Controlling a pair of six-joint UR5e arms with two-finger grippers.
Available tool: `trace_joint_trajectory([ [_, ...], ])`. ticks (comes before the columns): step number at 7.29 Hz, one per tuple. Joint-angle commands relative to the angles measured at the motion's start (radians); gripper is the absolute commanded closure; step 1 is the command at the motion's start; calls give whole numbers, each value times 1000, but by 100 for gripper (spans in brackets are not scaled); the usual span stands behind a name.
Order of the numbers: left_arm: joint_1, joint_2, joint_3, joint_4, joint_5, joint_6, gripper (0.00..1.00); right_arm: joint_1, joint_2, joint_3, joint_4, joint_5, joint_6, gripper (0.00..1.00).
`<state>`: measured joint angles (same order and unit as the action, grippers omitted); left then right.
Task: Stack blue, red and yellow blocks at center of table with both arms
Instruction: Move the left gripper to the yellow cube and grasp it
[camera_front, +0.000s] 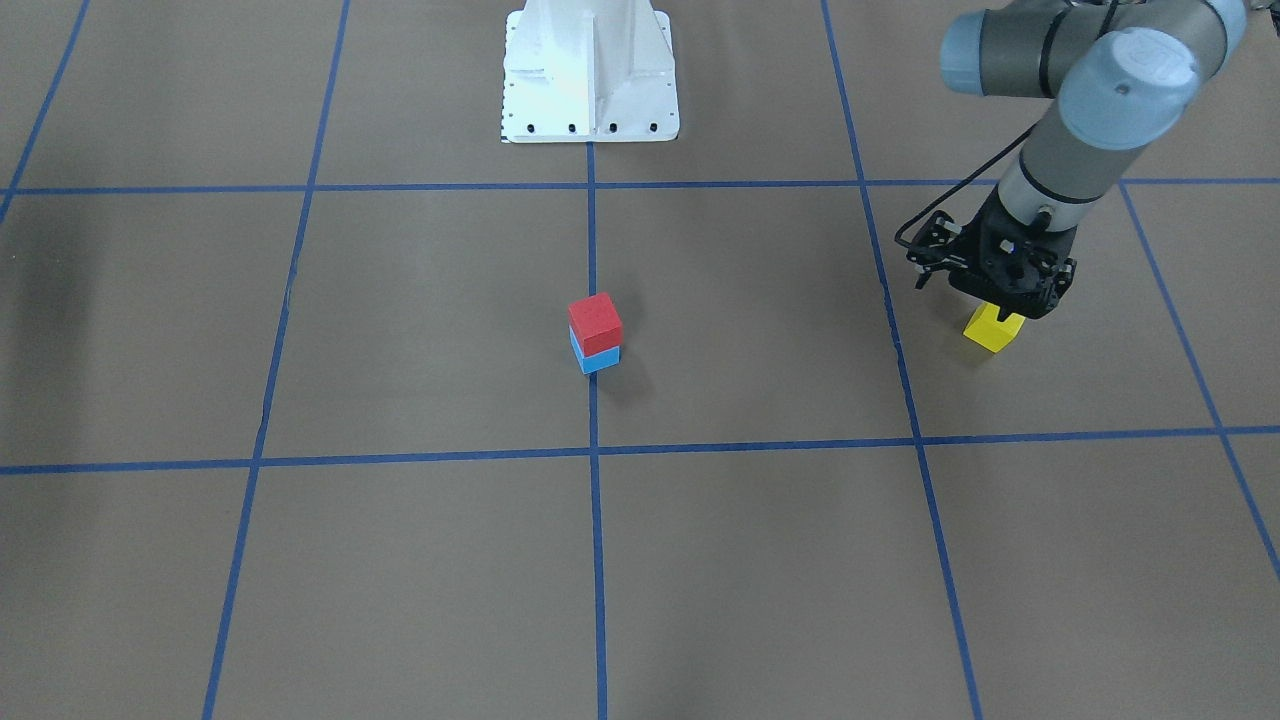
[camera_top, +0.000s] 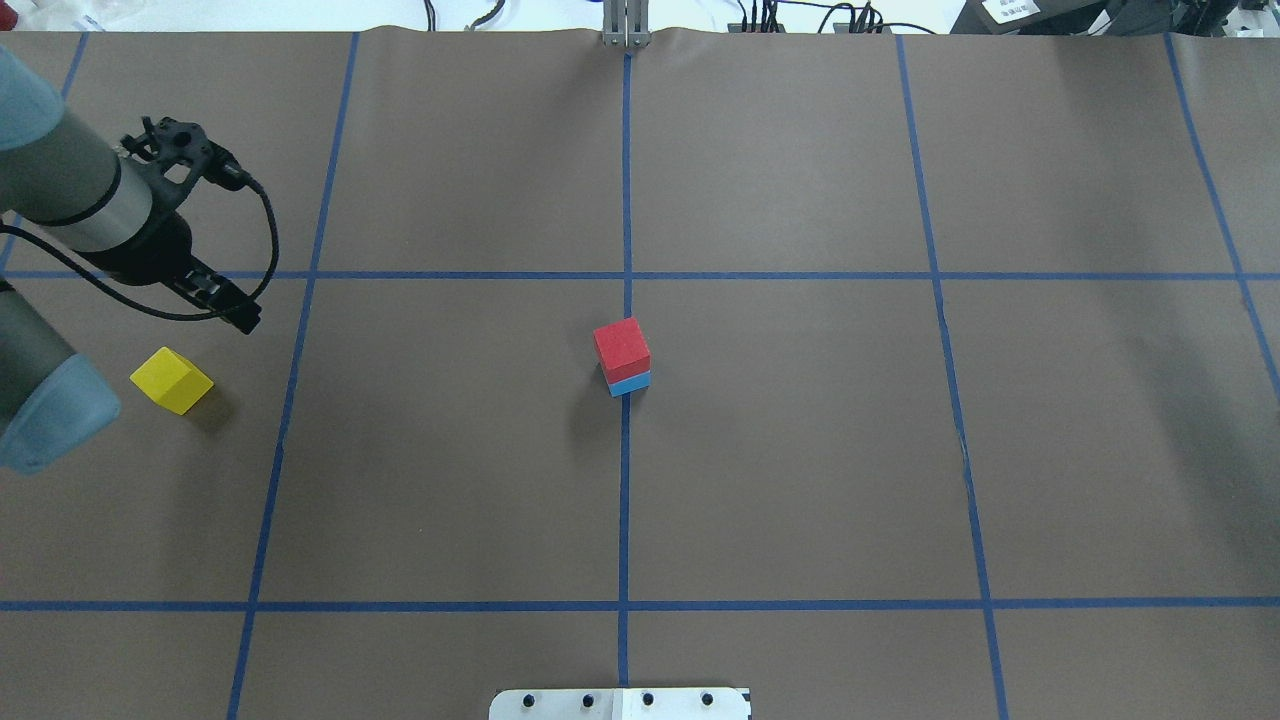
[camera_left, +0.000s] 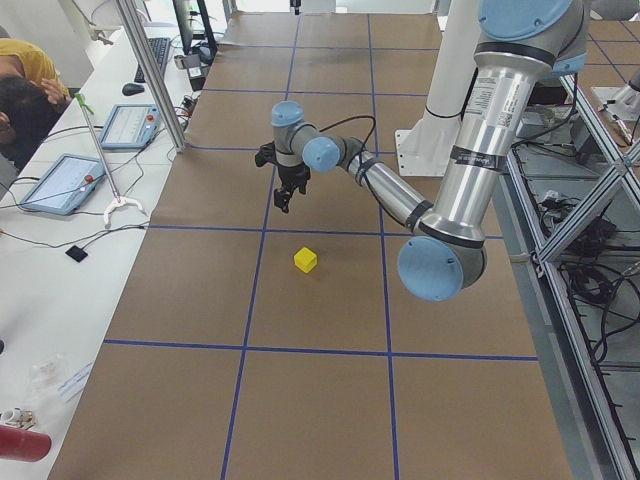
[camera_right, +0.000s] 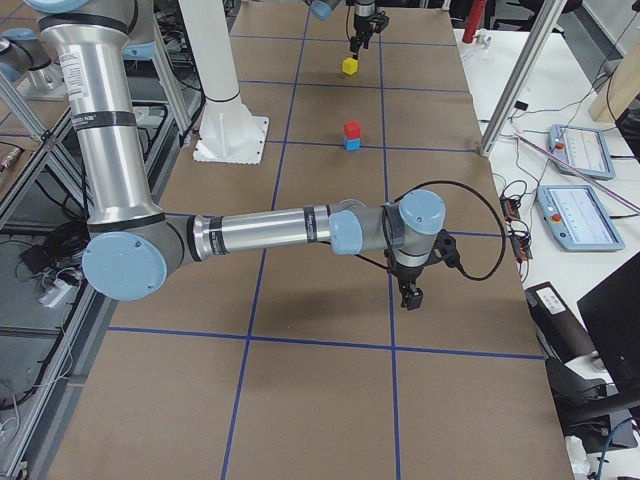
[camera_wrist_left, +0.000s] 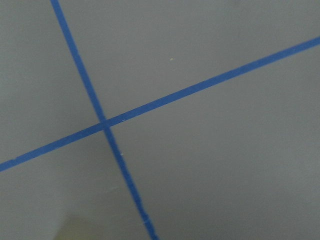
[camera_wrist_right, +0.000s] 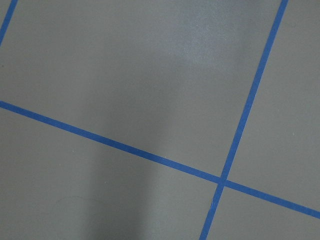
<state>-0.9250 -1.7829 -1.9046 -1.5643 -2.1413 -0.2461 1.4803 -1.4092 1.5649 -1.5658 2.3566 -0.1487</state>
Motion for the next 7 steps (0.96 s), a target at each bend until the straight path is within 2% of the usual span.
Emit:
trace_joint_trajectory([
  [1, -12, 143, 57, -217, -17, 99, 1, 0, 1, -5, 3, 0, 3, 0],
  [3, -2, 152, 230, -458, -17, 90, 1, 0, -1, -6, 3, 0, 5, 0],
  [7, 0, 152, 242, -470, -19, 87, 1, 0, -1, -8, 4, -2, 5, 0],
])
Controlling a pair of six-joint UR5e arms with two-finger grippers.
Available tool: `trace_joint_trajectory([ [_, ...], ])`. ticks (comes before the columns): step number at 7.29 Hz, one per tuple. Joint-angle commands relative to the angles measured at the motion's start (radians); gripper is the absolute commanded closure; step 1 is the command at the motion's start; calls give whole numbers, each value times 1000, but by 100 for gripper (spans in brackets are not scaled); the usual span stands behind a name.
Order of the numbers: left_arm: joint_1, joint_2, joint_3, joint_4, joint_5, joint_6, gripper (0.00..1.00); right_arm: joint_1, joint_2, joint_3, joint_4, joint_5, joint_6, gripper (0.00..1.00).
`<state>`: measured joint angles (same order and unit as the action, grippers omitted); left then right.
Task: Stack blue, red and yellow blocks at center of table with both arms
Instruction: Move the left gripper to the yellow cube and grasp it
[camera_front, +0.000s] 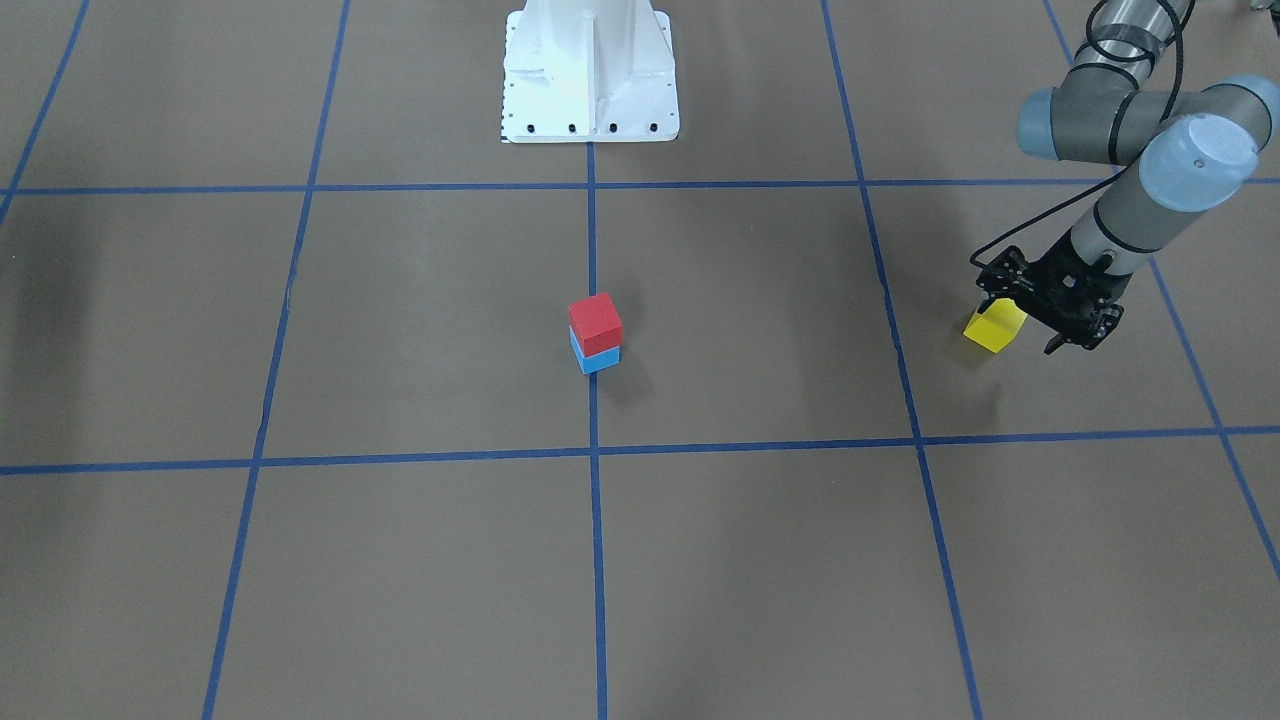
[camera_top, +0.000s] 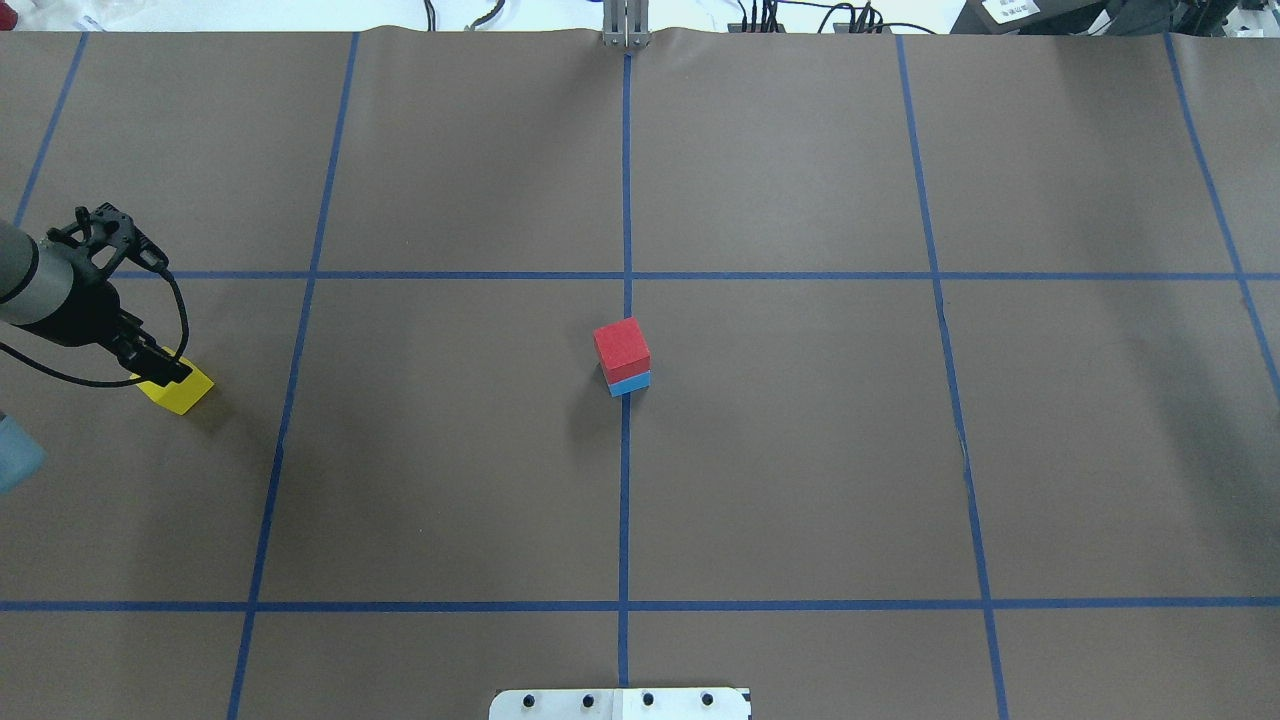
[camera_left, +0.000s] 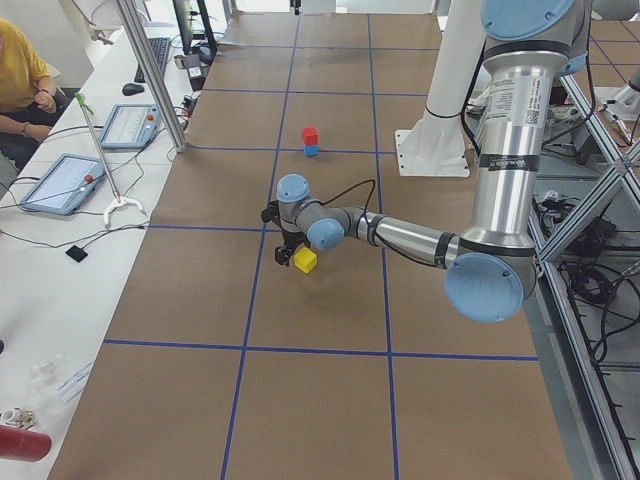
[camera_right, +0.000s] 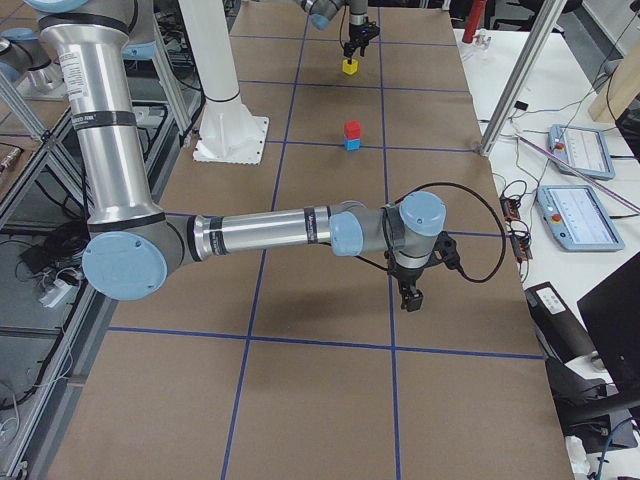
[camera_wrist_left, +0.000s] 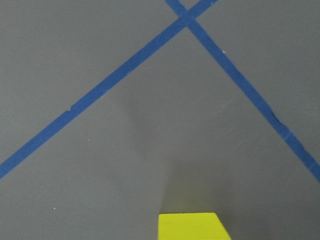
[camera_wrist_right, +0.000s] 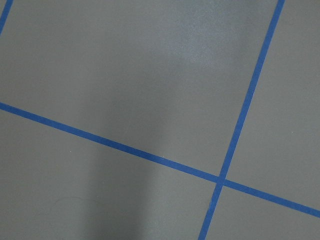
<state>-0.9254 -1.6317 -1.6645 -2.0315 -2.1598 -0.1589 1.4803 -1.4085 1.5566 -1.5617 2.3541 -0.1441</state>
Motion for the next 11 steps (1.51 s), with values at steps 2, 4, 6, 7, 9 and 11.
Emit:
trace_joint_trajectory([
  [2, 5, 0, 17, -4, 1, -40, 2, 0, -3, -1, 0, 1, 1, 0],
  [4, 14, -2, 20, -4, 1, -51, 6, 0, -3, -1, 0, 1, 1, 0],
  [6, 20, -3, 16, -3, -2, -53, 9, 0, -3, -1, 0, 1, 1, 0],
  [7, 20, -7, 17, 2, -47, -53, 8, 0, -3, -1, 0, 1, 1, 0],
  [9, 20, -7, 25, 4, -58, -53, 8, 0, -3, -1, -1, -1, 1, 0],
  [11, 20, -7, 40, 10, -57, -54, 12, 0, -1, 0, -1, 1, 3, 0],
])
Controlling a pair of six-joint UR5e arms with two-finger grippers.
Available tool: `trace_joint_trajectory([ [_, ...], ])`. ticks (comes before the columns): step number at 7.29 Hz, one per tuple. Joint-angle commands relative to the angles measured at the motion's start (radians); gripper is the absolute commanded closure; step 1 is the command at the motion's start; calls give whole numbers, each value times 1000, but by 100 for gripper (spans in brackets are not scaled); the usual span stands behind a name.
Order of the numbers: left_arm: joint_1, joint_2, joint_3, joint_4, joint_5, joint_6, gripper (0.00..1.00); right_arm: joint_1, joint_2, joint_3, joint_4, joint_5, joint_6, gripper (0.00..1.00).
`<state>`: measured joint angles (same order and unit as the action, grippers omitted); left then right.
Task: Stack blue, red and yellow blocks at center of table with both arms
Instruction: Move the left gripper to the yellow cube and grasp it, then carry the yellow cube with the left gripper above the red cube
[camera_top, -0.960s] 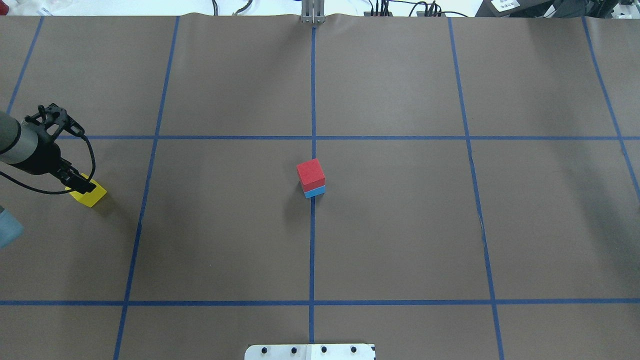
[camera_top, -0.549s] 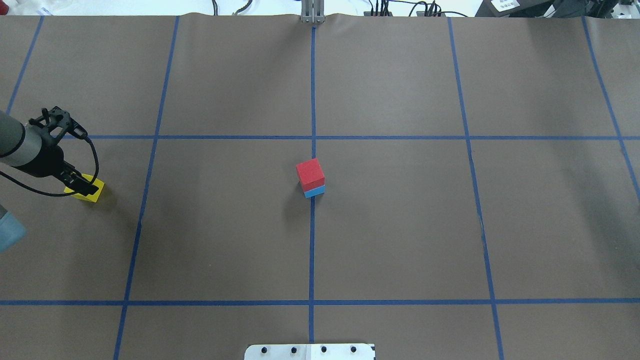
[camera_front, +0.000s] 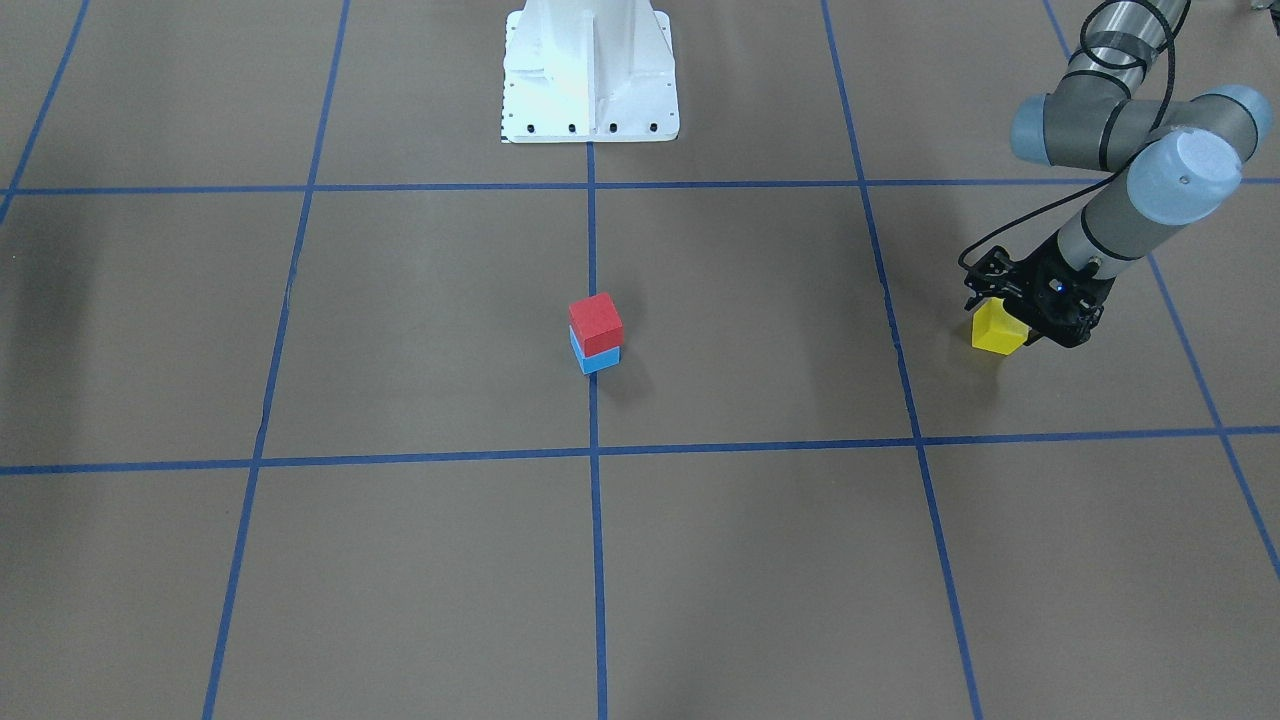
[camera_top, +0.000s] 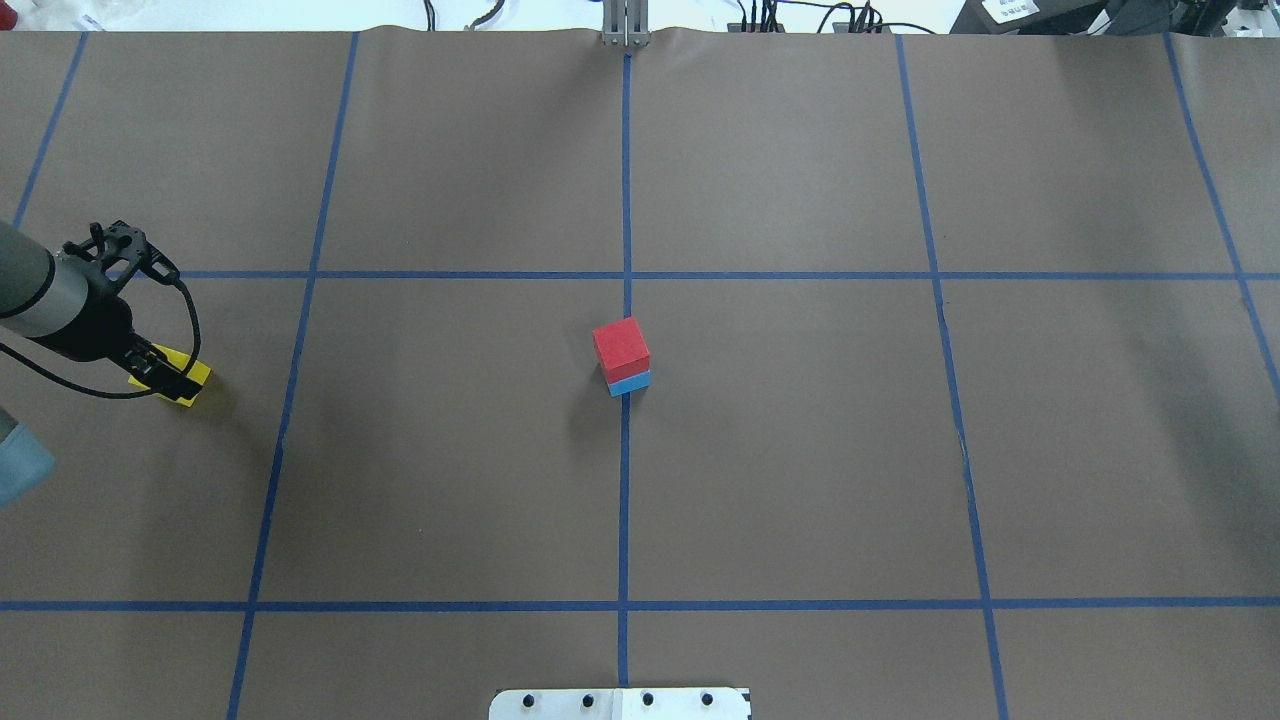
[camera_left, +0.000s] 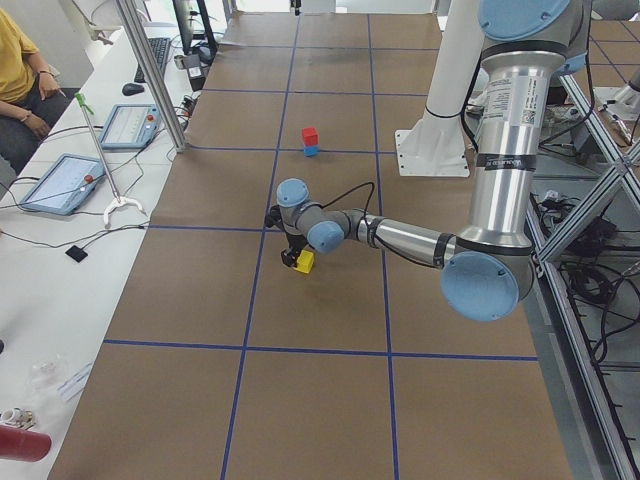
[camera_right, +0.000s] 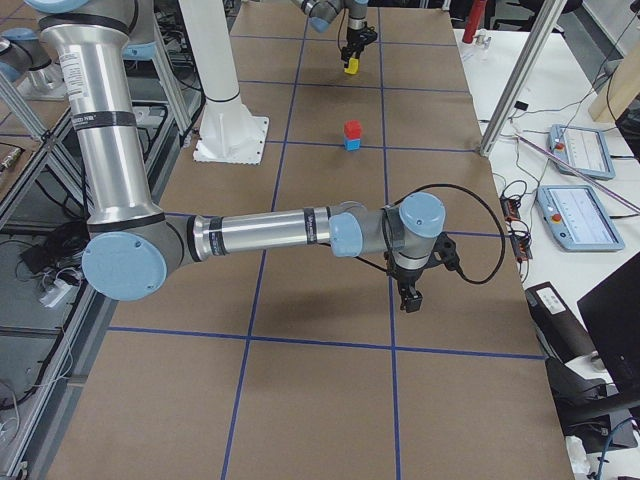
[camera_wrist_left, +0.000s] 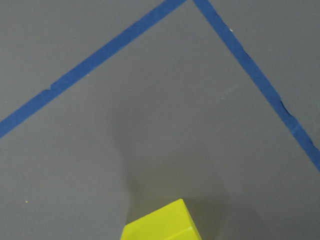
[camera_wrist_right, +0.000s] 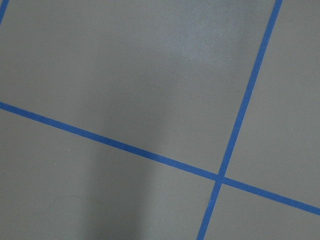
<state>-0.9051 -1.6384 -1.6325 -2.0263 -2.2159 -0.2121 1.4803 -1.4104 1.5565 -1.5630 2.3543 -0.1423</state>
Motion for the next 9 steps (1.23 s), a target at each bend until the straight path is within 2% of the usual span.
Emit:
trace_joint_trajectory([
  [1, 0, -1, 23, 6, -2, -1, 12, 0, 1, 0, 0, 0, 1, 0],
  [2, 0, -1, 19, 9, -5, -24, 65, 0, 1, 0, 0, 0, 1, 0],
  [3, 0, -14, 5, 6, -30, -108, 100, 0, 1, 0, 0, 2, 1, 0],
  [4, -1, -41, -10, 17, -83, -130, 100, 0, 1, 0, 0, 2, 1, 0],
  [5, -3, -70, -38, 61, -84, -212, 100, 0, 1, 0, 0, 2, 3, 0],
  [7, -3, -229, -53, 135, -79, -517, 100, 0, 1, 0, -6, 0, 4, 0],
  [9, 35, -432, -91, 315, -58, -886, 100, 0, -2, 0, -8, -1, 18, 0],
])
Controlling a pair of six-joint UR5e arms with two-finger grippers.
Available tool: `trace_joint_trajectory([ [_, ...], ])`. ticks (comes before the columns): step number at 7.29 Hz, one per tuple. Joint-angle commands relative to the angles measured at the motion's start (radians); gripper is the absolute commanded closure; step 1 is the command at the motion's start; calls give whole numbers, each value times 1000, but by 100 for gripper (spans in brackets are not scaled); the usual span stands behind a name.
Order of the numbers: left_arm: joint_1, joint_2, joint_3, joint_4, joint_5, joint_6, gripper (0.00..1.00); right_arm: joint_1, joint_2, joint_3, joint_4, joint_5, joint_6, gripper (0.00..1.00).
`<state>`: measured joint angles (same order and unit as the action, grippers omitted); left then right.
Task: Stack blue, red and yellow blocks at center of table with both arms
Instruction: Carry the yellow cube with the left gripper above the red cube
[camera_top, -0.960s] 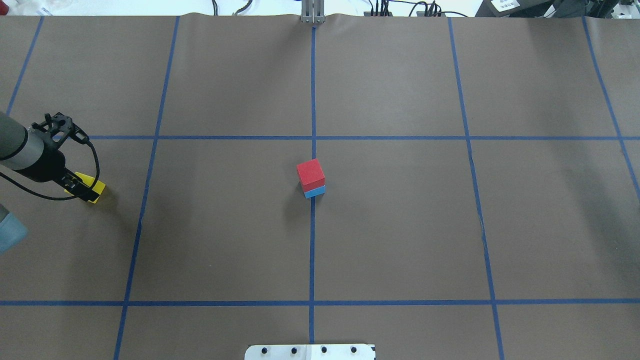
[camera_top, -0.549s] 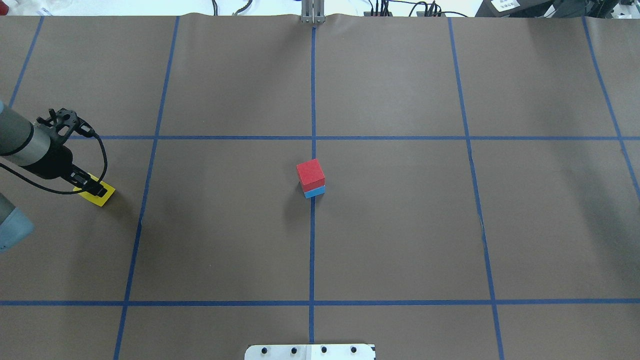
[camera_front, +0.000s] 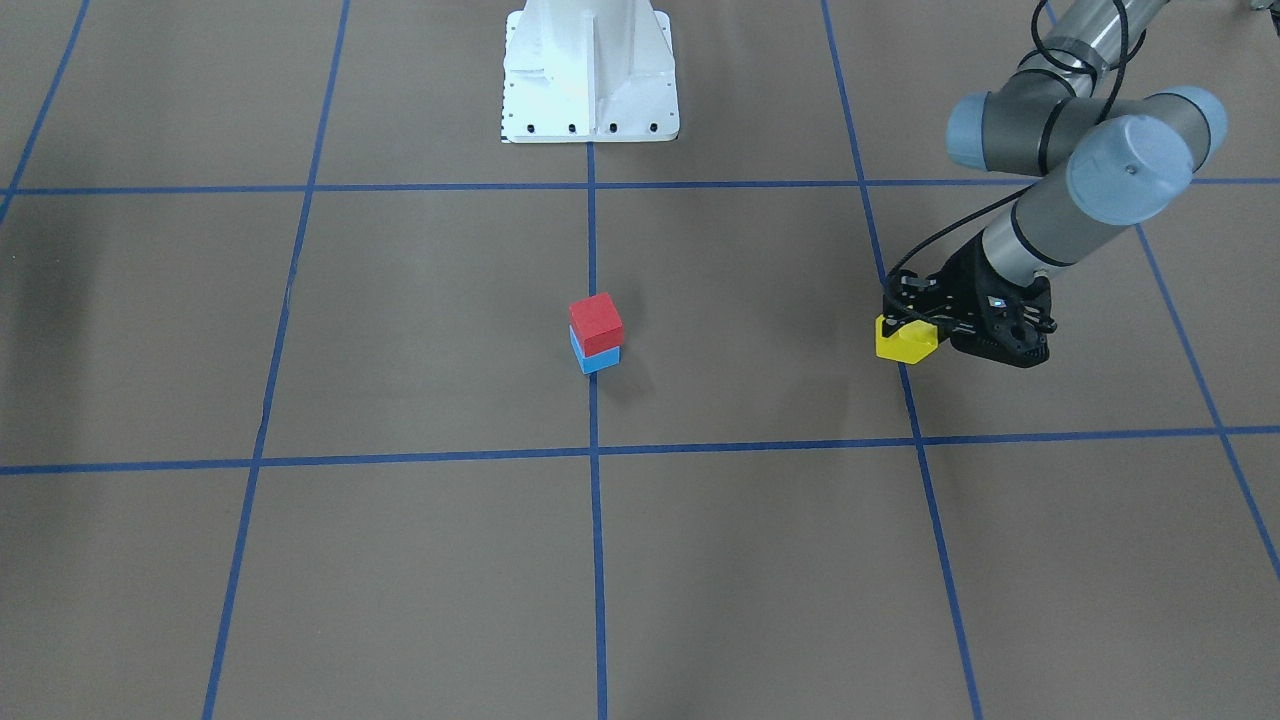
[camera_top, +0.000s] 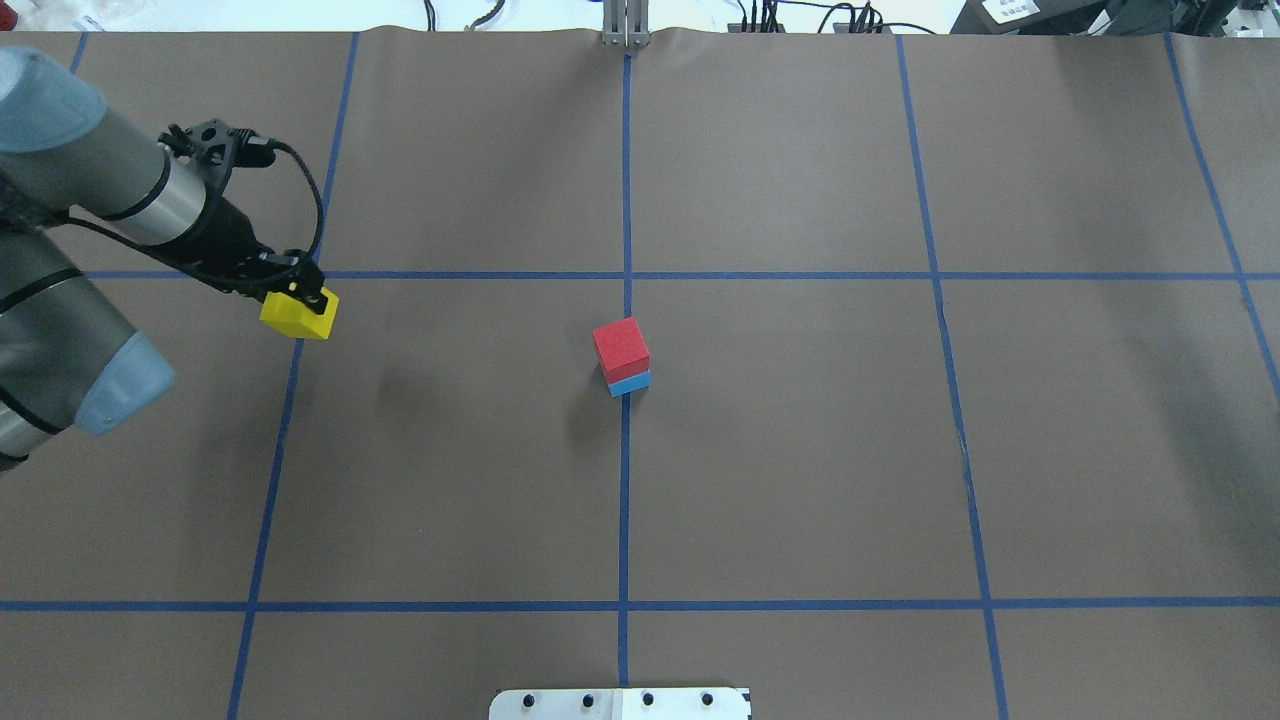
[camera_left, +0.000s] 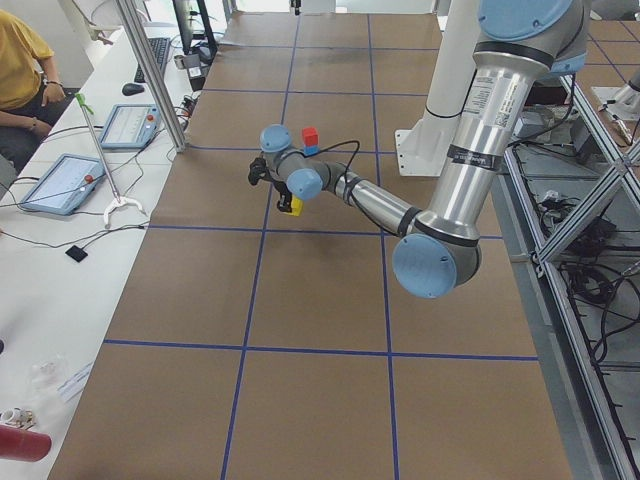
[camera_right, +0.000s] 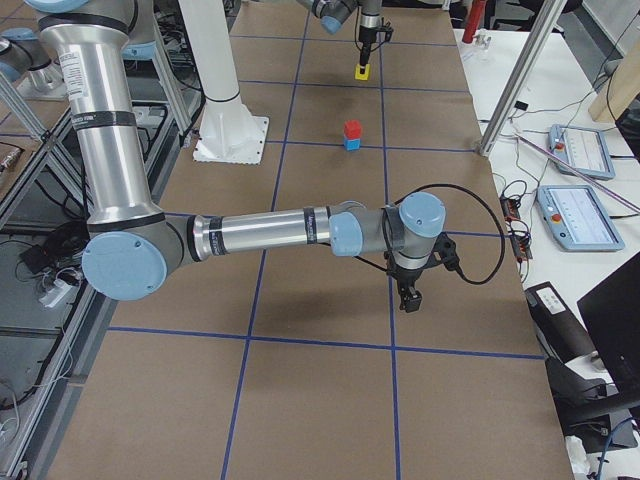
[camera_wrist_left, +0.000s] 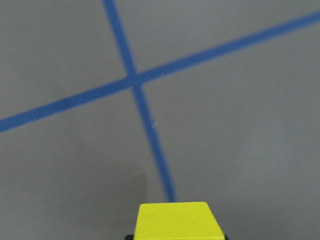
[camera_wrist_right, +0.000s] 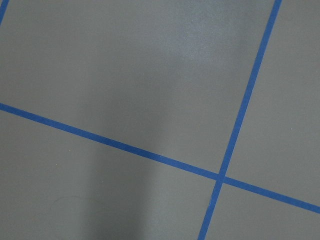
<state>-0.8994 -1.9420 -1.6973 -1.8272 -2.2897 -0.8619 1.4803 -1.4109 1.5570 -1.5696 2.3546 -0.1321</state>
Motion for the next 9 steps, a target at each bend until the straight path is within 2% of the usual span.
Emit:
trace_joint_trajectory([
  [1, 115, -223, -63, 244, 112, -403, 100, 0, -2, 0, -1, 0, 8, 0],
  [2, 210, -350, -55, 391, 212, -543, 100, 0, 0, 0, -1, -1, 8, 0],
  [3, 264, -453, -33, 472, 267, -659, 100, 0, 0, 0, -1, -1, 8, 0],
  [5, 302, -616, 135, 470, 309, -787, 94, 0, 0, 0, -1, 0, 8, 0],
  [6, 319, -647, 184, 468, 344, -789, 89, 0, -2, 0, -1, 8, 8, 0],
  [9, 320, -618, 189, 467, 349, -723, 87, 0, 0, 2, -1, 8, 8, 0],
])
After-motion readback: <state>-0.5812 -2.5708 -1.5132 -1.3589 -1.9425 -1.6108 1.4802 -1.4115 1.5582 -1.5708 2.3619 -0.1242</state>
